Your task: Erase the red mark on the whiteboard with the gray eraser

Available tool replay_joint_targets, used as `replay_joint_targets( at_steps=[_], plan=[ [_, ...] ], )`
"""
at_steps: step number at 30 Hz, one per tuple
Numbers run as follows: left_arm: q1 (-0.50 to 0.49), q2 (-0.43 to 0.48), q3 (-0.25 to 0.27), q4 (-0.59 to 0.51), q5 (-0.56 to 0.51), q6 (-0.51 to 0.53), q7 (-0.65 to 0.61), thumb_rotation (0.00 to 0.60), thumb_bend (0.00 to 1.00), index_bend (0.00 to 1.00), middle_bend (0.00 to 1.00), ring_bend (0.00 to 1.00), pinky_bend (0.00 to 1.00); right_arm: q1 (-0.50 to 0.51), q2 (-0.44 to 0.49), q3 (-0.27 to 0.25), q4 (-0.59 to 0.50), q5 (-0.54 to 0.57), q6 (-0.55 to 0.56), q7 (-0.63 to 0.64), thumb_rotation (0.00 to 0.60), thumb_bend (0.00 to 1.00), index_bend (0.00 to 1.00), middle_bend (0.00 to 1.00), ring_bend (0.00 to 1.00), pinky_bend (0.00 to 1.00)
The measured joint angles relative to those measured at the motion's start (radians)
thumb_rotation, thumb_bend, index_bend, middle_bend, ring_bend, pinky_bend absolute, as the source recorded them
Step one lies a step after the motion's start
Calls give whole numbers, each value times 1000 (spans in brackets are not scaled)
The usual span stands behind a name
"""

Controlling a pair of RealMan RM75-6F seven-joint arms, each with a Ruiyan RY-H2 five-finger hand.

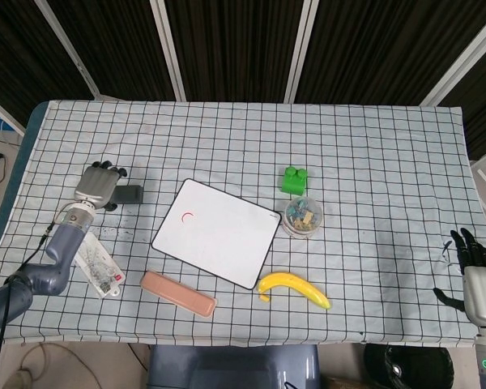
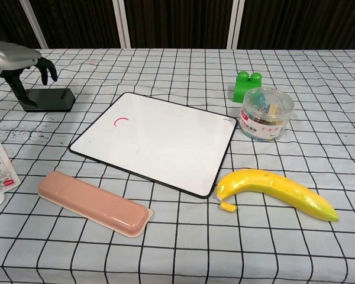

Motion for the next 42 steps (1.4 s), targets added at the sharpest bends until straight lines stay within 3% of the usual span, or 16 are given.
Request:
replay_joint_targets(
  at_steps=[17,42],
  plan=[
    [-3,-37,23,46,65,18,-61,600,144,364,401,197,240,1,1,3,1,7,-3,2,600,30,0,84,168,183],
    [-17,-57,28,72,58,27,2,600,175,396,421,222,262,0,6,5,-5,19,-10,11,600,31,0,84,168,183]
  ],
)
